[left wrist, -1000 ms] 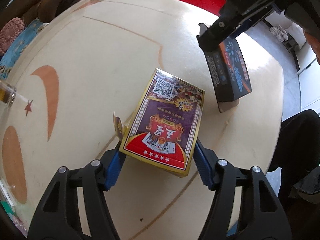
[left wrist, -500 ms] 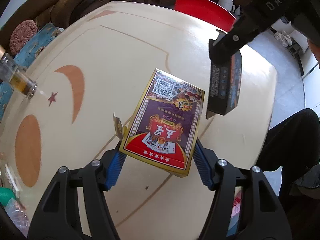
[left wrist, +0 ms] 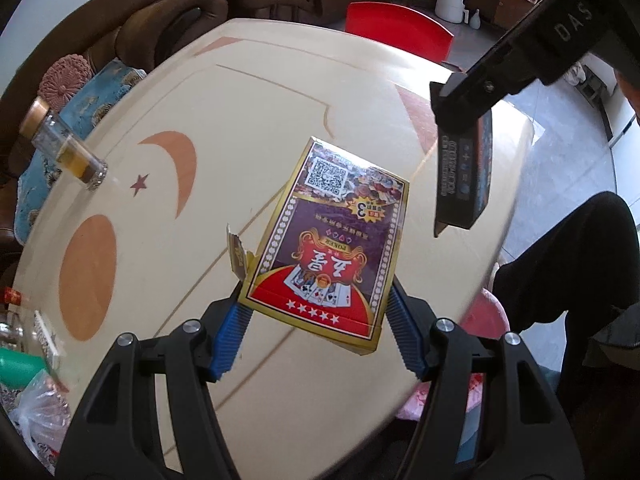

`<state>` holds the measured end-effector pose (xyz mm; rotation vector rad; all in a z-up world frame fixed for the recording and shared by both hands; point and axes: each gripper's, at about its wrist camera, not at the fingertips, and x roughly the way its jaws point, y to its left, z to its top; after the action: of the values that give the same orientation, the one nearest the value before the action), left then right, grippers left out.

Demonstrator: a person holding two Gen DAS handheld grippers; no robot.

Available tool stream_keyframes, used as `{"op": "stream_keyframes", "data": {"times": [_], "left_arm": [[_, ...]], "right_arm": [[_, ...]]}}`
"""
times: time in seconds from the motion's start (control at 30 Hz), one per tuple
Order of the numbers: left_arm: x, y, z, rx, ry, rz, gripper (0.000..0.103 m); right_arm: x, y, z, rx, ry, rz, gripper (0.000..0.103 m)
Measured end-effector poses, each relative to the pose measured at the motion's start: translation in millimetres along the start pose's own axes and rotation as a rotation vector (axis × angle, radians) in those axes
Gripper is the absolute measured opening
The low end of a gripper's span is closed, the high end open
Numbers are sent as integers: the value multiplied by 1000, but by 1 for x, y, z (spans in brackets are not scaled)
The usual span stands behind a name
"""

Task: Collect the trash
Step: 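Carry the card box and black box with both grippers over the pink bin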

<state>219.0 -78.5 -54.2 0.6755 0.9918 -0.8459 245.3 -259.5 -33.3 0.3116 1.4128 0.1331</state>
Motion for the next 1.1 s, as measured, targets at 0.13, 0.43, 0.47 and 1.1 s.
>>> {"op": "stream_keyframes", "data": {"times": [0.13, 0.43, 0.47, 1.1], "left_arm": [[-4, -3, -5, 8, -1, 10, 64], [-24, -29, -28, 34, -15, 10, 64], [-25, -32, -31, 38, -14, 4, 64], [-30, -90, -92, 66, 15, -36, 64]], "right_arm": [[-8, 12, -24, -34, 0, -6, 56], [-19, 31, -77, -82, -3, -23, 56], [-20, 32, -84, -86, -1, -22, 56], [6, 42, -163, -139, 59, -61, 56]]}}
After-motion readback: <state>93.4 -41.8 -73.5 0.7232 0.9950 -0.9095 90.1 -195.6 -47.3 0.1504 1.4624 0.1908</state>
